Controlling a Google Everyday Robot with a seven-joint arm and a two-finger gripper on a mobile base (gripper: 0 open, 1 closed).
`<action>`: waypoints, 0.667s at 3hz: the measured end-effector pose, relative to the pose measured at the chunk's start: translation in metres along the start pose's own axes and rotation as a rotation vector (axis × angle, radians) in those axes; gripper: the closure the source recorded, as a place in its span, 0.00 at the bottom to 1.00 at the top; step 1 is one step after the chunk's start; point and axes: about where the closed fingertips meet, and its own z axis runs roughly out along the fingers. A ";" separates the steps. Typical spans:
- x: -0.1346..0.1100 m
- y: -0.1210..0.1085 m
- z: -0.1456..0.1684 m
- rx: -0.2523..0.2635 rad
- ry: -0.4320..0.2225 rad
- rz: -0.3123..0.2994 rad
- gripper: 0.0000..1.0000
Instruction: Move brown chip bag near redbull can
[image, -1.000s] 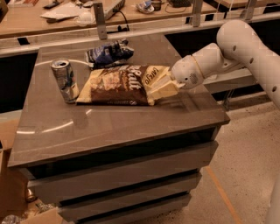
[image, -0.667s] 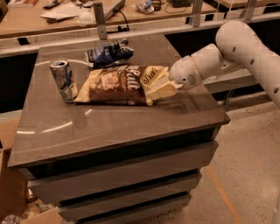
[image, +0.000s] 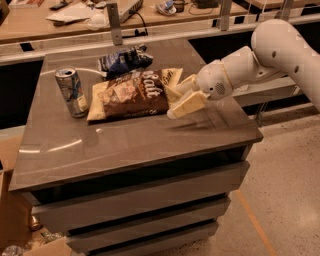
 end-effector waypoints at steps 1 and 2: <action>0.002 -0.004 -0.014 0.060 0.002 0.008 0.00; 0.002 -0.012 -0.054 0.193 -0.024 -0.003 0.00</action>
Offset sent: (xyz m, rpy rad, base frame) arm 0.0182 -0.1148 0.0657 0.0280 -0.2476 -0.3341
